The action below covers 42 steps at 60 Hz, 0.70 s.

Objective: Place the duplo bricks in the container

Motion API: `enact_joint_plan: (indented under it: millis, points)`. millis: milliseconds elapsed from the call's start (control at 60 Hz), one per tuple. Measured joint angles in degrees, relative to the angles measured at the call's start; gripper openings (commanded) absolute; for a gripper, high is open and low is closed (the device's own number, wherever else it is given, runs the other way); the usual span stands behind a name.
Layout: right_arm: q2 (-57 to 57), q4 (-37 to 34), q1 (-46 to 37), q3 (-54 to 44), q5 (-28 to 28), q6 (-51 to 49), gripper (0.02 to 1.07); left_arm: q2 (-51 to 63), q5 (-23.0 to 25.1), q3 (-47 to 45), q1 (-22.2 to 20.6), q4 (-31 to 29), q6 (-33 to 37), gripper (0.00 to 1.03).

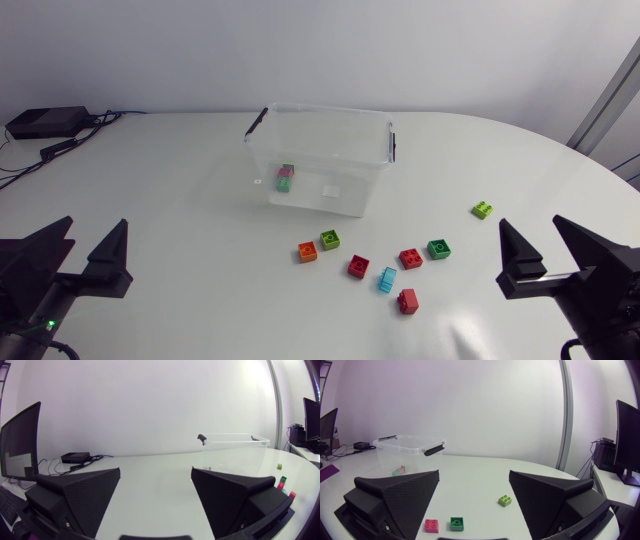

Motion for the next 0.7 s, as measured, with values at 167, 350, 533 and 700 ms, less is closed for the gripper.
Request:
enact_joint_plan:
  millis: [167,350,533,700]
  points:
    - [0.0,0.0,0.0,0.0,0.0,0.0,1.03,0.0,0.0,0.0,-0.04,0.0,0.0,0.99]
    - [0.0,0.0,0.0,0.0,0.0,0.0,1.03,0.0,0.0,0.0,-0.07,0.0,0.0,0.99]
    - [-0.02,0.0,0.0,0.0,0.02,0.0,1.02,0.0,0.0,0.0,-0.07,-0.02,-0.02,0.99]
    - [0.0,0.0,0.0,0.0,0.02,0.0,1.02,0.0,0.0,0.68,-0.04,-2.23,0.0,0.99]
